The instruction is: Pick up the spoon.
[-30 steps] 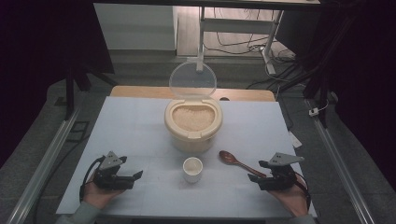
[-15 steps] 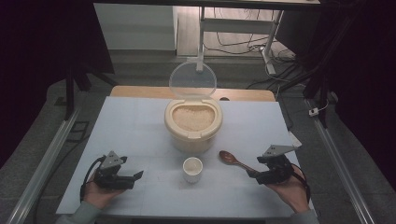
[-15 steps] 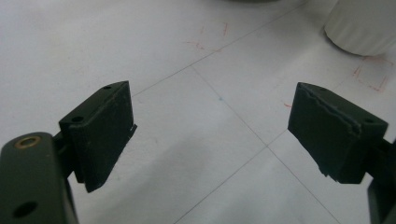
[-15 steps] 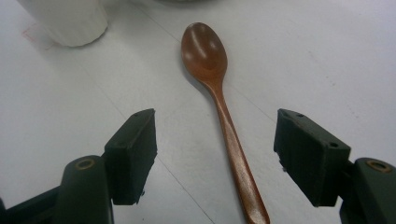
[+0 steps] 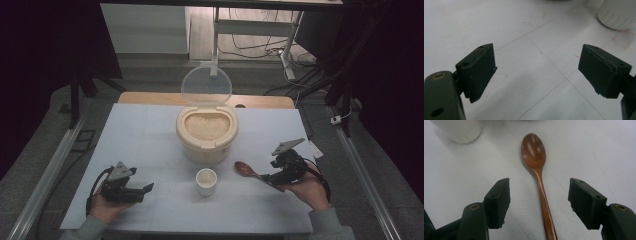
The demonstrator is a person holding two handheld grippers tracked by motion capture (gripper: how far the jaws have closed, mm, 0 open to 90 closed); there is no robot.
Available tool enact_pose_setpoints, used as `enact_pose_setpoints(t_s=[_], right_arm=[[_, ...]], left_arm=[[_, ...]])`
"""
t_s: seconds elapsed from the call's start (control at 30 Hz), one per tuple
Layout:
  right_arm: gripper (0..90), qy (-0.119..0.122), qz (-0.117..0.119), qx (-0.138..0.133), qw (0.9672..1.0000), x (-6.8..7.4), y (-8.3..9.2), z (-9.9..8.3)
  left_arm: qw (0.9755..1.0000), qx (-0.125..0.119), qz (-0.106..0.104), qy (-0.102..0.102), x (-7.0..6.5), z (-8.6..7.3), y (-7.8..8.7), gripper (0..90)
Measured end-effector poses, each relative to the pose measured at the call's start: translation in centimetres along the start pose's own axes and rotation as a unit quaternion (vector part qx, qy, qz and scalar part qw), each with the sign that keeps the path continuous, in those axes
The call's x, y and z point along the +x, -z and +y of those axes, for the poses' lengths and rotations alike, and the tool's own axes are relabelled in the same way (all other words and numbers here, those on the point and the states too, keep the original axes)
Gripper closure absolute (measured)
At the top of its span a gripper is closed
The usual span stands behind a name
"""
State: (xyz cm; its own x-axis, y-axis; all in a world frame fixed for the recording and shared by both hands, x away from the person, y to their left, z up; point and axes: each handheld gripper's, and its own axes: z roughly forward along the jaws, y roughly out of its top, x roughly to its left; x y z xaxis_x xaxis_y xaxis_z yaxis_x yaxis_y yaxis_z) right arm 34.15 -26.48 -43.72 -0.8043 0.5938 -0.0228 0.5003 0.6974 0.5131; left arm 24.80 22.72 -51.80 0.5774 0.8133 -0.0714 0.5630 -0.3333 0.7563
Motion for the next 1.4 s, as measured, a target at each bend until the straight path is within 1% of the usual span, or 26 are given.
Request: enact_pose_setpoints(t_s=[0.03,0.07,0.1,0.13,0.2,0.23,0.27,0.33,0.37,0.47,0.6,0.7,0.87,0.9,0.93,1.07,1.13,1.17,1.27,1.3,1.4], right_arm=[[33.6,0.0,0.0,0.0,1.0,0.0,0.0,0.0],[34.0,0.002,-0.002,0.009,1.0,-0.1,-0.2,0.1],[34.8,0.005,0.003,0.022,0.9997,-0.2,-0.5,0.2],[34.8,0.005,0.003,0.022,0.9997,-0.2,-0.5,0.2],[35.3,0.008,0.007,0.03,0.9995,-0.4,-1.3,0.2],[35.3,0.008,0.007,0.03,0.9995,-0.4,-1.3,0.2],[35.6,0.006,0.011,0.036,0.9993,-0.6,-1.8,0.0],[36.7,-0.001,0.015,0.046,0.9988,-0.8,-2.2,-0.3],[36.7,-0.001,0.015,0.046,0.9988,-0.8,-2.2,-0.3],[38.8,-0.003,0.017,0.06,0.9981,-1.1,-2.5,-0.6],[40.7,0.002,0.023,0.074,0.997,-1.2,-3.0,-0.7],[43.2,0.008,0.02,0.091,0.9957,-1.4,-3.5,-0.8],[48.2,0.009,0.022,0.11,0.9937,-1.5,-4.1,-1.1],[51.8,0.01,0.02,0.117,0.9928,-1.5,-4.4,-1.1],[51.8,0.01,0.02,0.117,0.9928,-1.5,-4.4,-1.1],[58.5,0.012,0.023,0.129,0.9914,-1.7,-4.9,-1.2],[60.4,0.014,0.02,0.135,0.9905,-1.7,-5.1,-1.3],[62.2,0.019,0.016,0.138,0.9901,-1.7,-5.3,-1.3],[64.4,0.022,0.017,0.14,0.9897,-1.6,-5.4,-1.3],[67.1,0.028,0.013,0.142,0.9894,-1.6,-5.5,-1.2],[69.0,0.033,0.011,0.146,0.9887,-1.5,-5.6,-1.0]], left_arm=[[1.0,0.0,-0.001,-0.001,-0.1,0.0,0.0,14.2],[1.0,0.0,-0.001,-0.002,-0.1,0.0,0.0,14.2],[1.0,0.001,-0.001,-0.003,-0.1,0.0,0.0,14.2],[1.0,0.002,-0.001,-0.004,-0.1,0.0,-0.1,14.2],[1.0,0.003,-0.002,-0.005,-0.1,0.0,-0.1,14.3],[1.0,0.003,-0.002,-0.005,-0.1,-0.1,-0.1,14.3],[1.0,0.003,-0.003,-0.006,-0.1,-0.1,-0.2,14.3],[1.0,0.004,-0.003,-0.007,-0.1,-0.1,-0.2,14.2],[1.0,0.004,-0.004,-0.007,-0.2,-0.1,-0.2,14.2],[0.9999,0.006,-0.003,-0.009,-0.2,-0.1,-0.2,14.2],[0.9999,0.007,-0.002,-0.009,-0.3,-0.1,-0.3,14.2],[0.9999,0.006,-0.001,-0.009,-0.3,-0.1,-0.3,14.2],[0.9999,0.004,0.001,-0.009,-0.2,-0.1,-0.2,14.2],[0.9999,0.004,0.001,-0.009,-0.2,-0.1,-0.2,14.2],[1.0,0.004,0.0,-0.009,-0.2,-0.1,-0.2,14.2],[0.9999,0.005,0.0,-0.01,-0.3,-0.2,-0.3,14.2],[0.9999,0.004,0.0,-0.01,-0.2,-0.2,-0.2,14.2],[0.9999,0.004,0.0,-0.009,-0.2,-0.2,-0.2,14.3],[1.0,0.004,0.001,-0.008,-0.1,-0.2,-0.3,14.4],[1.0,0.004,0.001,-0.008,-0.1,-0.3,-0.3,14.4],[1.0,0.005,0.001,-0.008,-0.2,-0.2,-0.3,14.4]])
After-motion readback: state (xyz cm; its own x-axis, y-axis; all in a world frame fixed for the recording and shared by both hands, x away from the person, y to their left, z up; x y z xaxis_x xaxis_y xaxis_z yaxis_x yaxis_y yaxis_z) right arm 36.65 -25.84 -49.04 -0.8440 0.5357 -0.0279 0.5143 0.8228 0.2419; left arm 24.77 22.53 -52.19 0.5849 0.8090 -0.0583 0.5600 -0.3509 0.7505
